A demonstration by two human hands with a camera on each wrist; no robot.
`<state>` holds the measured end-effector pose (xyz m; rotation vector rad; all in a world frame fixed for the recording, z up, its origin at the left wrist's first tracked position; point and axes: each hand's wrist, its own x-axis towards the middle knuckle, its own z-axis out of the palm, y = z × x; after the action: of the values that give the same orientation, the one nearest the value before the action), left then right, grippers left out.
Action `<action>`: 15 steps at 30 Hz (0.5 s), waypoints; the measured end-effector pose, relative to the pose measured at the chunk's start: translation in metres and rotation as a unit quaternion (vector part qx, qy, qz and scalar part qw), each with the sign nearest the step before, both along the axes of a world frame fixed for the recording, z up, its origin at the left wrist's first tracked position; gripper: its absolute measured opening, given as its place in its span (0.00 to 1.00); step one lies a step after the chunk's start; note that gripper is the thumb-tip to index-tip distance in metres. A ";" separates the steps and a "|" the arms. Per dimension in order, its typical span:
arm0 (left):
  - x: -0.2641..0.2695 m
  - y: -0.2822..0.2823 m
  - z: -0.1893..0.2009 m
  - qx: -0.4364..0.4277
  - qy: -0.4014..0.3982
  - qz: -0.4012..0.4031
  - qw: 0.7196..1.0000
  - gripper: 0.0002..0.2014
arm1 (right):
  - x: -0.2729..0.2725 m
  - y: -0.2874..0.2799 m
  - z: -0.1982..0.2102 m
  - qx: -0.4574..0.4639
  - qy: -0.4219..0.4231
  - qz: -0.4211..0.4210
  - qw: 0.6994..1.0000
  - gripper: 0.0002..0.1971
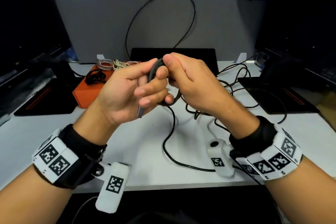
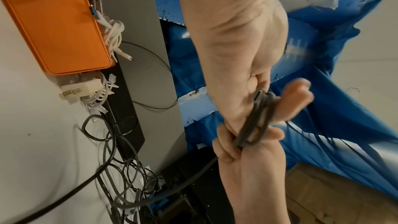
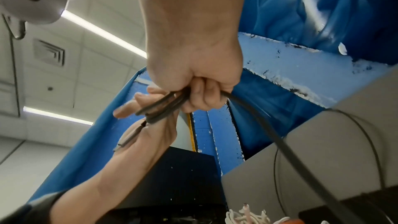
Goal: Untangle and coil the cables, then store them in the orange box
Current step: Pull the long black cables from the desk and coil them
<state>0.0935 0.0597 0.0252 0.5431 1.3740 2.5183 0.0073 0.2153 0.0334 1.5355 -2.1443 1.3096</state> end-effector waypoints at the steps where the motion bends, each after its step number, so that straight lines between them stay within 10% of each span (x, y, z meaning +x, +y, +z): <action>1: 0.000 0.003 0.000 0.004 -0.001 0.014 1.000 0.26 | -0.001 0.000 0.001 -0.001 0.010 -0.004 1.000 0.18; 7: -0.006 0.013 0.001 0.065 0.009 0.121 0.991 0.21 | -0.017 0.001 -0.008 -0.029 -0.155 0.074 0.985 0.19; 15: -0.009 0.003 0.006 0.043 0.078 0.296 0.951 0.23 | -0.017 0.004 -0.021 0.215 -0.172 0.077 0.958 0.11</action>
<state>0.0844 0.0630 0.0314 0.3927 1.6977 3.0708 -0.0093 0.2192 0.0127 1.7672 -2.7228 1.2974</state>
